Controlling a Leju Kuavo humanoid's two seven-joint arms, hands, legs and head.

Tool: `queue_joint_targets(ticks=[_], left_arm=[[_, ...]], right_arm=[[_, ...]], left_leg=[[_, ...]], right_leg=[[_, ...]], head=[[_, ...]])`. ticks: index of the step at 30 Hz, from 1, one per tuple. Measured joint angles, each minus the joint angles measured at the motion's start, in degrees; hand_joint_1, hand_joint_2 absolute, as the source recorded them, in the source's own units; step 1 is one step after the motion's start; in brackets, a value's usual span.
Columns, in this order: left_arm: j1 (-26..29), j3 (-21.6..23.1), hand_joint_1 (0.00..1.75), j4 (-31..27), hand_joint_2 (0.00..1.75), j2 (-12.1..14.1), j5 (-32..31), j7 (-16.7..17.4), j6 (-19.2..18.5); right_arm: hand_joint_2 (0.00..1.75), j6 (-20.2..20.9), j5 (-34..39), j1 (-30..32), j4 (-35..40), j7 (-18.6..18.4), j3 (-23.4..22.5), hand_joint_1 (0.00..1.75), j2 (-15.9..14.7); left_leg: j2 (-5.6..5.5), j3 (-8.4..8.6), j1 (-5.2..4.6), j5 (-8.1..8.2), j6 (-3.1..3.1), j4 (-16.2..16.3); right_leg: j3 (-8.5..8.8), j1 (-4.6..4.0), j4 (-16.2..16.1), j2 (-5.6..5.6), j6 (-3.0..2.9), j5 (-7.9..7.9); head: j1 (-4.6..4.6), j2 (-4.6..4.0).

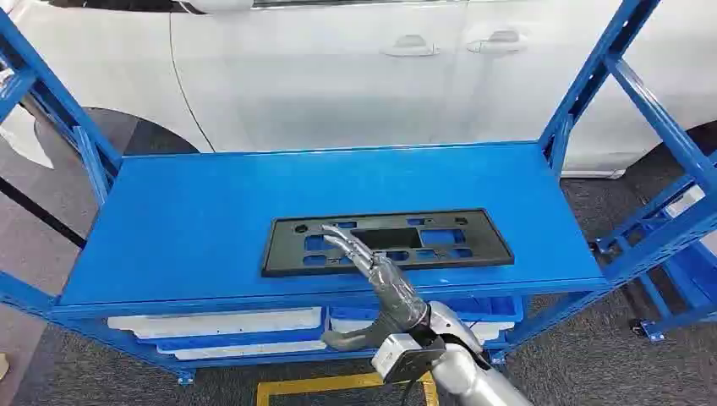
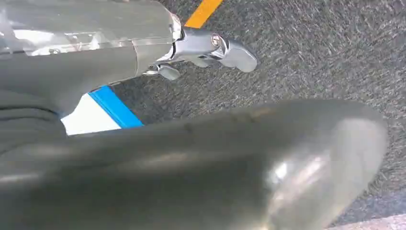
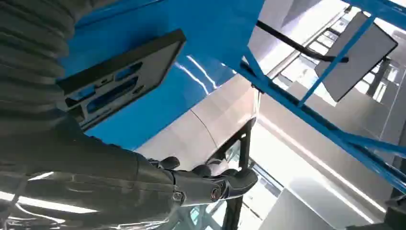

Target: Take the parts from the cabinet and place them on the table.

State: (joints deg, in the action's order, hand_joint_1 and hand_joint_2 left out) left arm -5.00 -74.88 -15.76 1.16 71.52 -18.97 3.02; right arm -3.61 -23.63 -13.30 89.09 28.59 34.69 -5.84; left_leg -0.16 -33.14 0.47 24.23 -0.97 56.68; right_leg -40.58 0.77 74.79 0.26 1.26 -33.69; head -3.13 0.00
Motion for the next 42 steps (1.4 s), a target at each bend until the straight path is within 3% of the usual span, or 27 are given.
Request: queue_joint_targets(ticks=[3,4,7,9,10,12,13,14,15,16,18,19,23,24,25,26,28,29,30,31,33,34,35,38,39,40,42], left_arm=[[0.0,0.1,0.0,0.1,0.0,-0.1,0.0,0.0,0.0],[0.0,0.1,0.0,0.1,0.0,0.0,0.0,0.0,0.0],[0.0,0.2,0.0,0.1,0.0,0.0,0.0,0.0,0.0],[-0.1,0.2,0.0,0.1,0.0,0.0,0.0,0.0,0.0],[-0.1,0.2,0.0,0.1,0.0,-0.1,0.0,0.0,0.0],[-0.1,0.2,0.0,0.1,0.0,0.0,0.0,0.0,0.0],[0.0,0.2,0.0,0.1,0.0,0.0,0.0,0.0,0.0],[0.1,0.2,0.0,0.1,0.0,0.0,0.0,0.0,0.0],[0.2,0.2,0.0,0.1,0.0,0.0,0.0,0.0,0.0],[0.2,0.2,0.0,0.1,0.0,0.0,0.0,0.0,0.0],[0.2,0.2,0.0,0.1,0.0,0.1,0.0,0.0,0.0],[0.1,0.2,0.0,0.1,0.0,0.2,0.0,0.0,0.0],[0.2,0.2,0.0,0.1,0.0,0.2,0.0,0.0,0.0],[0.2,0.2,0.0,0.1,0.0,0.2,0.0,0.0,0.0],[0.1,0.2,0.0,0.1,0.0,0.2,0.0,0.0,0.0],[0.0,0.3,0.0,0.1,0.0,0.2,0.0,-0.4,-0.1],[0.0,0.7,0.0,0.2,0.0,0.1,0.0,-1.3,-0.2],[-0.1,0.9,0.0,0.2,0.0,0.1,0.0,-1.4,-0.3],[-0.2,1.1,0.0,0.2,0.0,0.1,0.0,-1.5,-0.4],[-0.3,1.4,0.0,0.2,0.0,0.0,0.0,-1.5,-0.4],[-0.4,1.8,0.0,0.3,0.0,-0.1,0.0,-1.5,-0.5],[-0.4,1.9,0.0,0.3,0.0,-0.1,0.0,-1.5,-0.6],[-0.4,1.9,0.0,0.3,0.0,-0.1,0.0,-1.5,-0.6],[-0.1,1.9,0.0,0.3,0.0,-0.2,0.0,-1.5,-0.6],[-0.2,1.9,0.0,0.3,0.0,-0.1,0.0,-1.5,-0.6],[-0.2,1.9,0.0,0.3,0.0,-0.1,0.0,-1.5,-0.6],[-0.3,1.9,0.0,0.3,0.0,-0.2,0.0,-1.5,-0.6]], right_arm=[[1.75,-0.1,0.0,-0.4,-0.5,0.0,0.2,0.0,0.0],[1.75,-0.1,0.0,-0.7,-0.7,0.0,0.2,0.0,0.0],[1.75,-0.1,-0.1,-0.8,-1.1,0.0,0.5,0.0,0.0],[1.75,-0.1,-0.1,-1.0,-1.2,0.0,0.6,0.0,0.0],[1.75,-0.1,-0.1,-1.2,-1.2,0.0,0.7,0.0,0.0],[1.75,-0.1,-0.1,-1.3,-1.4,0.0,1.0,0.0,0.0],[1.75,-0.1,-0.1,-1.3,-1.5,0.0,1.1,0.0,0.0],[1.75,-0.1,-0.2,-1.3,-1.7,0.0,1.3,0.0,0.0],[1.75,-0.1,-0.2,-1.3,-1.8,0.0,1.4,0.0,0.0],[1.75,-0.1,-0.2,-1.3,-1.9,0.0,1.4,0.0,0.0],[1.75,-0.1,-0.2,-1.4,-1.9,0.0,1.4,0.0,0.0],[1.75,-0.1,-0.2,-1.4,-1.9,0.0,1.5,0.0,0.0],[1.75,-0.1,-0.2,-1.5,-2.1,0.0,1.5,0.0,0.0],[1.75,-0.2,-0.2,-1.6,-2.0,0.0,1.5,0.0,0.0],[1.75,-0.8,-0.7,-1.7,-2.1,-0.7,1.5,0.0,0.0],[1.75,-3.2,-3.2,-2.4,-2.3,-3.0,2.0,0.0,0.0],[1.75,-18.6,-17.9,-5.4,-10.5,-12.7,5.3,0.0,2.5],[1.75,-26.3,-26.8,-6.3,-15.9,-15.8,7.0,0.0,4.7],[1.75,-32.5,-38.5,-6.8,-20.6,-16.4,8.7,0.0,6.5],[1.75,-35.4,-47.6,-7.4,-23.9,-16.6,10.1,0.0,7.9],[1.75,-35.9,-61.7,-8.7,-28.9,-16.8,11.2,0.0,9.8],[1.75,-35.9,-63.6,-9.3,-30.5,-16.9,11.4,0.0,10.5],[1.75,-35.9,-61.6,-9.7,-32.0,-16.9,11.6,0.0,10.8],[1.75,-36.0,-51.4,-10.2,-34.9,-17.1,11.9,0.0,11.6],[1.75,-36.0,-50.8,-10.6,-35.5,-17.1,12.0,0.0,12.0],[1.75,-36.1,-50.5,-10.8,-36.0,-17.0,12.1,0.0,12.3],[1.75,-36.1,-50.3,-11.3,-36.9,-17.0,12.5,0.0,12.9]], left_leg=[[-0.16,0.68,0.08,0.63,0.55,0.4],[-0.2,0.64,-0.23,0.89,0.94,0.6],[-0.22,0.71,-0.16,0.99,1.91,0.5],[-0.18,0.71,0.05,1.46,2.62,0.9],[-0.16,0.01,0.1,3.01,2.81,3.0],[-0.14,-4.26,0.19,7.89,3.23,12.2],[-0.14,-6.4,0.19,9.59,3.33,16.7],[-0.14,-7.78,0.19,10.05,3.35,19.4],[-0.14,-7.71,0.19,9.08,3.26,19.0],[-0.14,-6.26,0.19,6.86,3.05,15.7],[-0.14,-0.8,0.11,1.4,2.28,4.5],[-0.13,0.81,-0.11,1.36,1.76,1.0],[-0.15,0.8,-0.68,1.24,0.94,0.7],[-0.1,1.27,0.07,0.72,0.42,-0.2],[-0.04,1.48,-0.01,0.61,0.21,-0.6],[-0.01,1.42,0.01,0.55,-0.04,-0.6],[0.31,1.36,-0.03,0.56,-0.06,-0.6],[0.43,1.29,-0.02,0.56,-0.05,-0.5],[0.47,1.27,-0.02,0.58,-0.03,-0.5],[0.43,1.35,-0.01,0.67,0.09,-0.4],[0.25,1.47,0.06,1.03,0.4,0.1],[0.09,1.32,0.04,1.29,0.7,0.4],[-0.07,0.92,-0.39,1.51,1.08,1.0],[-0.16,0.87,-0.15,1.29,2.16,0.4],[-0.14,1.0,-0.14,1.53,2.55,0.5],[-0.1,0.74,0.1,2.33,2.75,1.6],[-0.09,-2.53,0.22,6.34,3.2,8.6]], right_leg=[[6.62,0.27,-14.4,-0.25,-0.07,7.99],[7.35,0.11,-16.1,-0.23,-0.41,7.21],[7.2,-0.33,-16.2,-0.02,-1.63,7.37],[7.6,0.07,-16.9,-0.18,-2.49,7.79],[7.69,0.06,-16.9,-0.2,-2.85,7.75],[7.62,-0.08,-16.9,-0.28,-3.04,7.69],[7.59,-0.17,-16.9,-0.29,-3.12,7.63],[7.61,-0.26,-16.9,-0.29,-3.15,7.61],[7.68,-0.31,-16.8,-0.25,-3.18,7.59],[7.79,-0.38,-16.8,-0.21,-3.17,7.53],[8.22,-0.52,-16.8,-0.15,-3.0,7.33],[8.26,-0.55,-16.8,-0.17,-2.85,7.23],[8.24,-0.58,-17.0,-0.12,-1.53,7.28],[8.23,-0.94,-16.8,-0.2,-1.16,6.98],[7.91,-0.73,-15.6,-0.21,-0.84,6.05],[6.27,-0.64,-12.2,-0.16,-0.71,3.9],[1.45,-0.47,-2.7,-0.19,-0.39,-0.29],[-0.3,-0.39,0.5,-0.25,-0.31,-1.03],[-0.81,-0.25,1.1,-0.28,-0.26,-0.32],[0.32,-0.08,-1.4,-0.27,-0.25,1.86],[5.01,0.12,-11.3,-0.29,-0.32,7.36],[6.75,0.17,-15.4,-0.27,-0.51,8.09],[7.17,-0.2,-16.4,-0.22,-0.81,7.41],[6.71,-0.42,-16.0,-0.04,-2.01,7.5],[7.0,-0.03,-16.7,-0.02,-2.57,7.86],[7.31,0.04,-17.0,-0.05,-2.87,7.96],[7.41,0.03,-17.0,-0.08,-3.2,7.93]], head=[[0.0,0.0],[0.0,0.0],[0.0,0.0],[0.0,0.0],[0.0,0.0],[0.0,0.0],[0.0,0.0],[0.0,0.0],[0.0,0.0],[0.0,0.0],[0.0,0.0],[0.0,0.0],[0.0,0.0],[0.0,0.0],[0.02,0.0],[0.0,0.0],[0.0,0.0],[0.0,0.0],[0.0,0.0],[0.0,0.0],[0.0,0.0],[0.02,0.0],[0.02,0.0],[0.0,0.0],[0.0,0.0],[0.0,0.0],[0.0,0.0]])
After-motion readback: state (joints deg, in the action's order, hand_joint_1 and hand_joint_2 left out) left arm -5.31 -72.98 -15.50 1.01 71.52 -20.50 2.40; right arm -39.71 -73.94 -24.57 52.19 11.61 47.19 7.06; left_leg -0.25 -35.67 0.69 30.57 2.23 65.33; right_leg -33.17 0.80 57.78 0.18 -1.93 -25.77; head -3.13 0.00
